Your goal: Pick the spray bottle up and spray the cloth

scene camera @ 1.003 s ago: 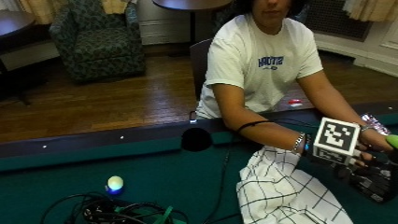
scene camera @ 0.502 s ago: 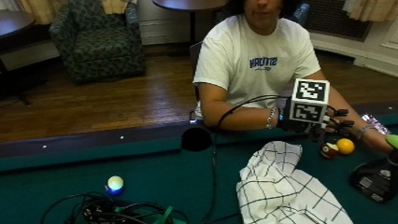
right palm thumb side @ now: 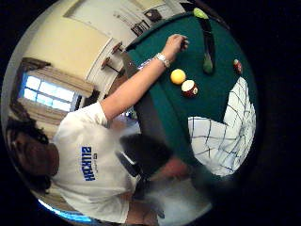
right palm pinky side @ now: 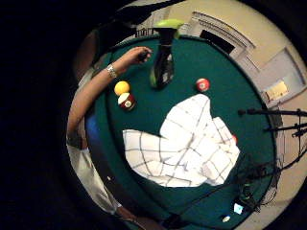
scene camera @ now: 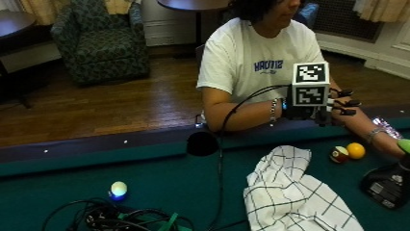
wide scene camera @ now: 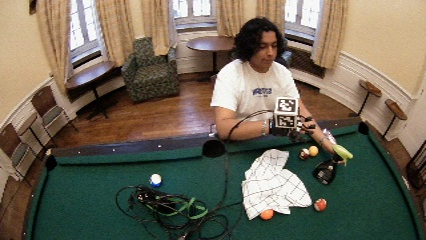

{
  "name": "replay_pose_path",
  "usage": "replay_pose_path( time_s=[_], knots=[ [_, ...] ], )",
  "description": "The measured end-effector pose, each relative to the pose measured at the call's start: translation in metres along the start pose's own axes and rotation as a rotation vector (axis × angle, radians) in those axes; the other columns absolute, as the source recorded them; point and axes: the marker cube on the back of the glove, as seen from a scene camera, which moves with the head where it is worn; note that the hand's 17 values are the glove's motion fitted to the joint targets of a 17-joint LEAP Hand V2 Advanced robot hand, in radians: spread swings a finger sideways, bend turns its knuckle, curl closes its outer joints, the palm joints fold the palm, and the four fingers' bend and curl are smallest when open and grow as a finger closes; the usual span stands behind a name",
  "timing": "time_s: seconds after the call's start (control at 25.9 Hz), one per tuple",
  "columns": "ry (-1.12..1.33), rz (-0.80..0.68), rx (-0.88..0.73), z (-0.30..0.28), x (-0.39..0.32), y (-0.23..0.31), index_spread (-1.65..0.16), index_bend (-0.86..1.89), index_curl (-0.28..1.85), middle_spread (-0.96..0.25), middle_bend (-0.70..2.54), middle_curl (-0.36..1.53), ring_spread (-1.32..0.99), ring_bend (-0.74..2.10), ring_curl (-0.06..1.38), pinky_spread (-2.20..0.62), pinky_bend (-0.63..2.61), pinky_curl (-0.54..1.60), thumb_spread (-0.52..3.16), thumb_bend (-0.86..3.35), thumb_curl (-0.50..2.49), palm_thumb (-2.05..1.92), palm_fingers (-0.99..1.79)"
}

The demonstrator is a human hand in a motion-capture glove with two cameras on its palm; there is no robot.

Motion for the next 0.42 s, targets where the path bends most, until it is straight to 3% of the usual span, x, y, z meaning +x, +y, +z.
replay_pose_path(
  time_s=[0.42],
  knots=[
    [0.038, -0.118, -0.005, -0.005, -0.042, 0.004, -0.47, 0.12, 0.22, -0.14, 0.20, 0.33, -0.11, 0.33, 0.31, 0.24, 0.51, 0.37, 0.89, -0.04, 0.34, 0.20, 0.16]
  ],
)
